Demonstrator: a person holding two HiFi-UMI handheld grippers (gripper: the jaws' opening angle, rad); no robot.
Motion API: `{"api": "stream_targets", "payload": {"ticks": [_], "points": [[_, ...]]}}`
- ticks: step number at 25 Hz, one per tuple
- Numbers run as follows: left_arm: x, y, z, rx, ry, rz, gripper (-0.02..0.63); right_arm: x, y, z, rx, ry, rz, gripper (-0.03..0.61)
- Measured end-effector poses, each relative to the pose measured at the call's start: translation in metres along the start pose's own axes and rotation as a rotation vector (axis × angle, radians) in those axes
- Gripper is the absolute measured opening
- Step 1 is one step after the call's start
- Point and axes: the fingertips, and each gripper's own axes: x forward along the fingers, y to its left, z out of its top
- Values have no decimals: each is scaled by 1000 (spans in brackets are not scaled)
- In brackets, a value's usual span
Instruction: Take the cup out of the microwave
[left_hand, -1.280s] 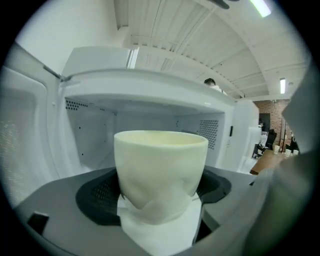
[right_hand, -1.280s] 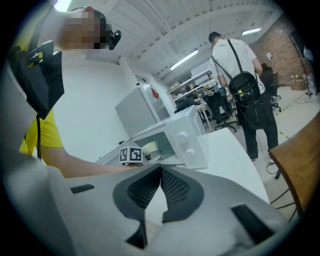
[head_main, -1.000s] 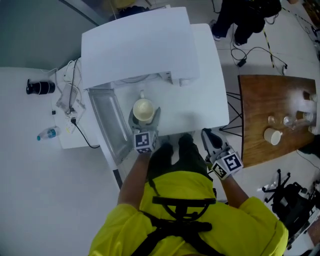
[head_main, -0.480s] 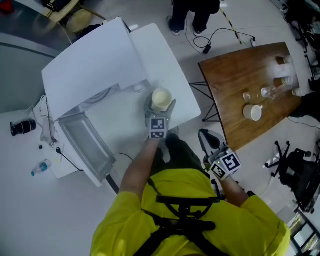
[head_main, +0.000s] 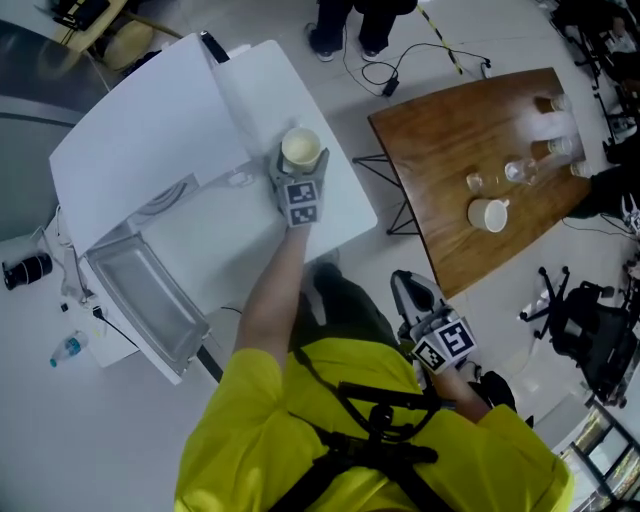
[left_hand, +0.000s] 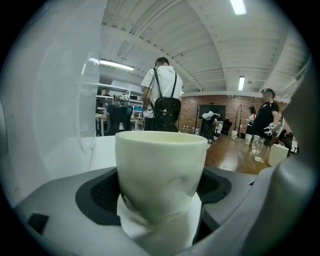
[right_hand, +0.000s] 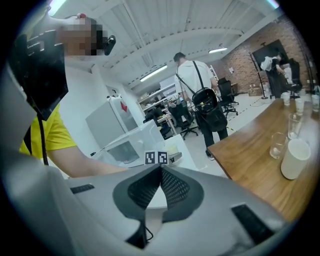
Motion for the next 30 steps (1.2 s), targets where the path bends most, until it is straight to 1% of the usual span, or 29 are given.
{"api": "stream_targets", "payload": {"ticks": [4, 7, 8, 10, 12, 13, 15, 16, 17, 18, 19, 20, 21, 23, 26, 28, 30], "points": [[3, -1, -9, 42, 27, 15, 428, 0, -2, 6, -2, -10, 7, 6], [5, -2, -13, 51, 58, 26, 434, 5, -2, 12, -13, -14, 19, 6], [4, -2, -16, 48, 72, 32, 434, 7, -1, 14, -15, -15, 24, 6], [-5, -1, -24, 29, 110, 43, 459, 11, 3, 20, -23, -21, 37, 6], [-26, 0, -32, 1, 137, 48, 459, 17, 9, 28, -41, -33, 56, 6], [-43, -1, -33, -11, 135, 39, 459, 20, 13, 33, -53, -42, 67, 6], [-89, -12, -25, -29, 88, -2, 453, 24, 20, 46, -81, -62, 87, 6], [-119, -16, -16, -38, 47, -17, 421, 25, 24, 54, -99, -71, 94, 6], [-151, -16, -2, -51, 5, -18, 354, 27, 27, 63, -121, -79, 98, 6], [-183, -10, 15, -68, -31, -4, 243, 30, 31, 72, -144, -87, 102, 6], [-216, 0, 33, -86, -55, 19, 172, 35, 36, 81, -168, -96, 108, 5], [-248, 15, 52, -106, -70, 47, 137, 41, 44, 89, -190, -104, 118, 5], [-278, 33, 71, -125, -88, 75, 61, 48, 53, 97, -212, -112, 131, 5], [-337, 73, 109, -159, -148, 139, 48, 61, 79, 113, -252, -127, 167, 5], [-423, 128, 159, -197, -231, 274, 48, 73, 126, 140, -312, -175, 245, 5], [-472, 145, 180, -207, -273, 312, 48, 72, 156, 157, -331, -222, 298, 3], [-507, 153, 186, -222, -270, 325, 48, 67, 181, 167, -342, -248, 334, 3]]}}
